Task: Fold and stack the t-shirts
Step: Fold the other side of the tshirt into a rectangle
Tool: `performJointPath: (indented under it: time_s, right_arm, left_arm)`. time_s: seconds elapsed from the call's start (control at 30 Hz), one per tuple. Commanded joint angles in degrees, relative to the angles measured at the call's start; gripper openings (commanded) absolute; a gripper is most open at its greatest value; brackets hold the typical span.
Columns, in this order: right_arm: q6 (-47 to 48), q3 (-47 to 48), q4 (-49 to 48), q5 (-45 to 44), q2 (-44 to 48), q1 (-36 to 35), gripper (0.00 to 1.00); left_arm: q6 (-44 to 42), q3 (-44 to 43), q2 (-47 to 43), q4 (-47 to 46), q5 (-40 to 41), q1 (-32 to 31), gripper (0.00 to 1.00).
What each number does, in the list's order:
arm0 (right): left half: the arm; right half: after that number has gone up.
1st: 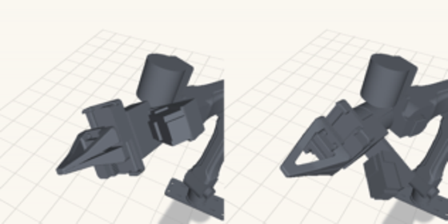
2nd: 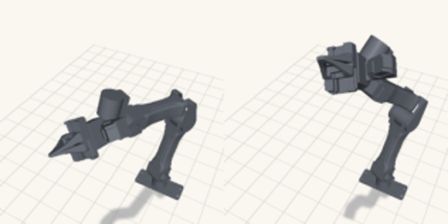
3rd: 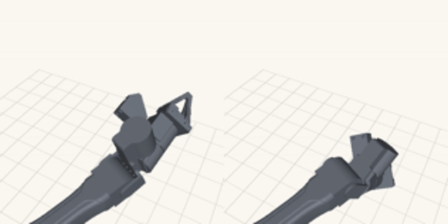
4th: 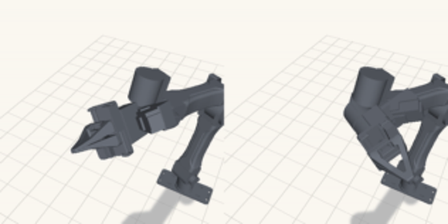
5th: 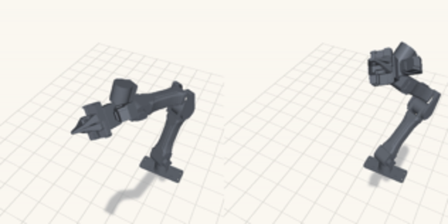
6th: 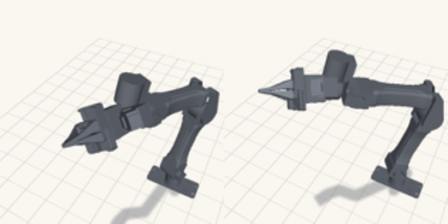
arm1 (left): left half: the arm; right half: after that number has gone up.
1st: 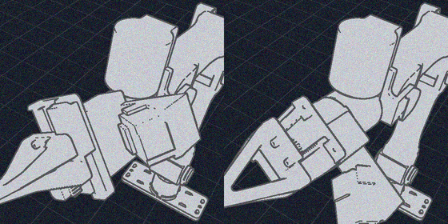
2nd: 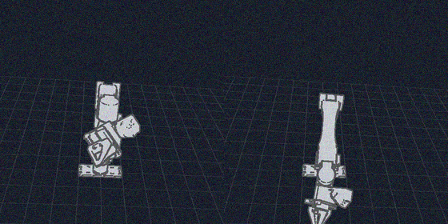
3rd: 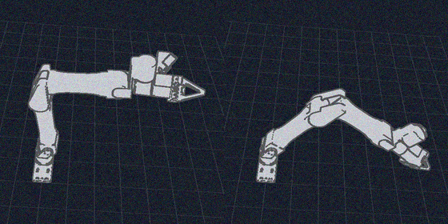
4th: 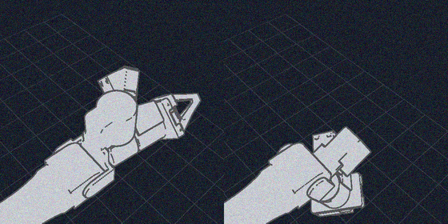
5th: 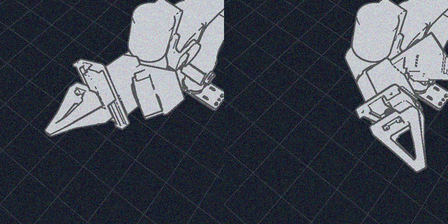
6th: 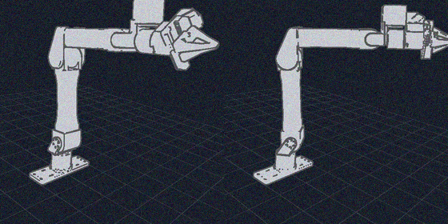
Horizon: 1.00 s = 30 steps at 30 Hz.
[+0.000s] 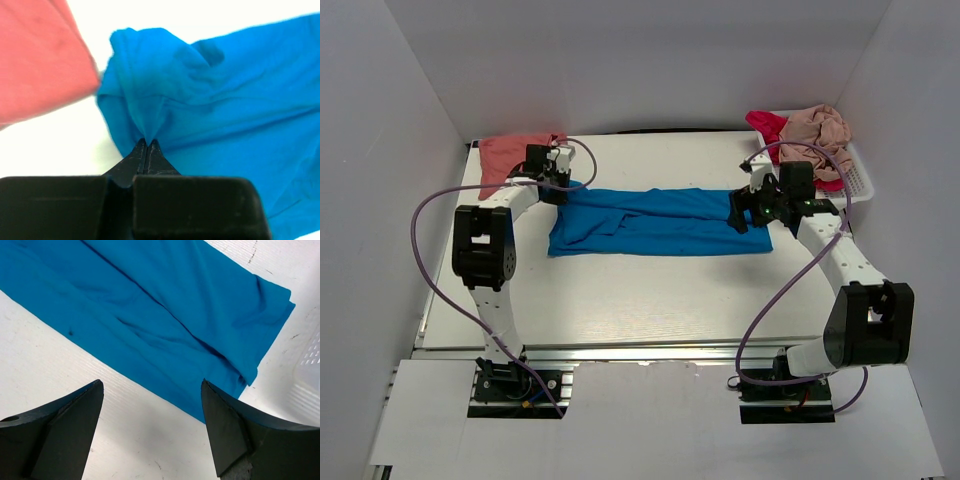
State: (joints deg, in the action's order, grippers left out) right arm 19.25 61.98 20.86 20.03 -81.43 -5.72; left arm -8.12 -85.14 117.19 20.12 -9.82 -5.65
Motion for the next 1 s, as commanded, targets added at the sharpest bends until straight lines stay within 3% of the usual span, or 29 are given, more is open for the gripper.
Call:
performJointPath:
  time_s: [0.0, 0.27, 0.33, 0.47, 0.63, 0.77, 0.87, 0.97]
  right_arm:
    - [1.0, -0.8, -1.9, -0.8, -0.7, -0.5, 0.82]
    - [1.3, -1.0, -2.0, -2.0, -0.8, -1.1, 0.82]
    - [1.5, -1.2, -2.2, -2.5, -0.9, -1.1, 0.84]
    - [1.1, -0.7, -2.7, -4.0, -0.8, -1.5, 0.9]
    - [-0.1, -1.8, -5.5, -7.5, 2.6, -1.8, 0.89]
    - [-0.9, -6.0, -13.7, -10.5, 6.5, -1.8, 0.89]
    - [-1.7, -9.6, -19.0, -8.0, 8.1, -1.7, 0.89]
    - [-2.9, -11.1, -23.3, -4.7, 8.4, -1.1, 0.89]
  left_arm:
    - [-0.4, -2.7, -2.9, -0.6, 2.5, 1.3, 0.0]
    - [-1.5, -3.5, -2.3, -0.3, 3.5, 1.4, 0.0]
    - [-1.3, -2.8, -2.8, -0.5, 2.6, 1.3, 0.09]
    - [-0.8, 0.1, -5.6, -1.1, 2.1, 1.3, 0.97]
    - [-1.2, 8.0, -15.2, -3.7, 3.1, 1.3, 0.98]
    - [-1.4, 12.9, -21.7, -4.8, 3.9, 1.4, 0.98]
    - [-0.2, 15.6, -26.0, -5.1, 3.7, 2.1, 0.98]
    - [3.5, 22.1, -31.8, -11.9, 3.7, 5.6, 0.98]
